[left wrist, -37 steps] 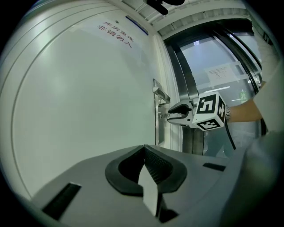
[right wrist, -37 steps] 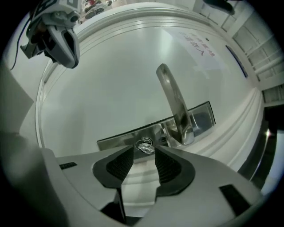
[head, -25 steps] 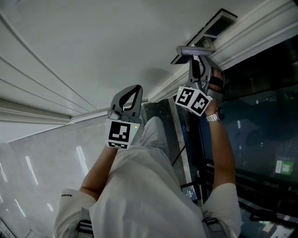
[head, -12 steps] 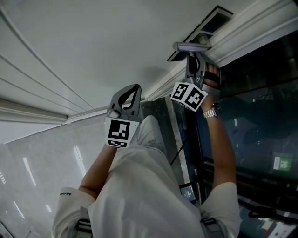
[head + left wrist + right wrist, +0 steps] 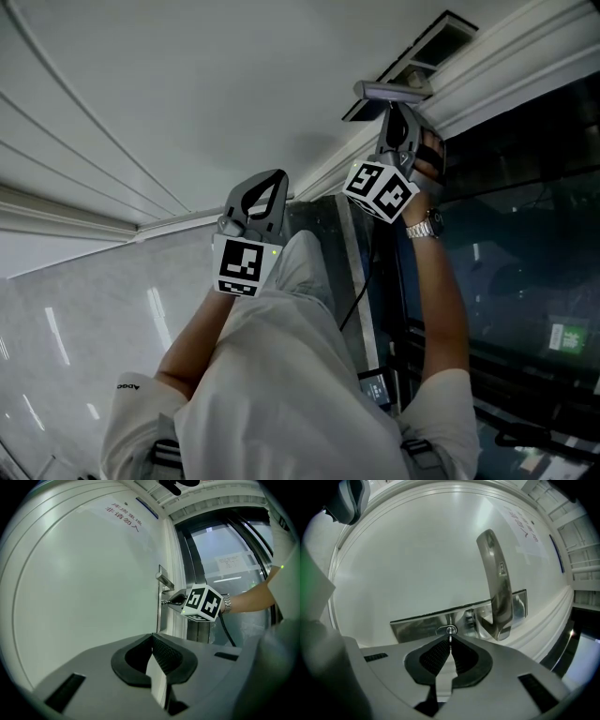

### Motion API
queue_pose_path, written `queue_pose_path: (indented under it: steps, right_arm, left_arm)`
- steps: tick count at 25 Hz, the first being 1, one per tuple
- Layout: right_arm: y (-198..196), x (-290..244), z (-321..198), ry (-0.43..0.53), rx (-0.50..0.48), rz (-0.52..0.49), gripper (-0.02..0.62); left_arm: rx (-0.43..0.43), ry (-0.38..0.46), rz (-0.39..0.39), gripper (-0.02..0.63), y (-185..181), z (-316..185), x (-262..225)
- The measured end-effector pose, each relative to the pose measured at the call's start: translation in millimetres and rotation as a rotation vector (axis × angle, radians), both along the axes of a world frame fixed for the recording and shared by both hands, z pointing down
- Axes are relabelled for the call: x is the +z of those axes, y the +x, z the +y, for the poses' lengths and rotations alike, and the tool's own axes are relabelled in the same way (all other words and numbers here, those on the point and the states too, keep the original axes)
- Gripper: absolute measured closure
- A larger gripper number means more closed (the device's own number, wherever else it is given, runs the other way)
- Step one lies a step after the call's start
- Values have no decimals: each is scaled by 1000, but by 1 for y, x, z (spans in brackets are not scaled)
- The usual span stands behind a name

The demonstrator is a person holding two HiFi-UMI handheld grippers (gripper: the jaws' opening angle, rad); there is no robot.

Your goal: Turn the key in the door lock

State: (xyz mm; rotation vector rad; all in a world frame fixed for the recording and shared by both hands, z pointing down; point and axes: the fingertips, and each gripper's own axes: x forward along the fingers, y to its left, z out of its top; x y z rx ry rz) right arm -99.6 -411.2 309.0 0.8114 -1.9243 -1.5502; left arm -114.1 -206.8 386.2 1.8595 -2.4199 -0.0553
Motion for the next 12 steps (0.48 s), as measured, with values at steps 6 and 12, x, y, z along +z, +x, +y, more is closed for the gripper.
queue_pose_path:
  steps: [6,12]
  right_arm:
    - [-3,-1,4,41,-16,10,584]
    - [-5,-1,3,-5,-19,-2,584]
  left_arm:
    - [20,0,-8,597,6,-3,-2]
    - [23,4,-3,597,7,-7,-1]
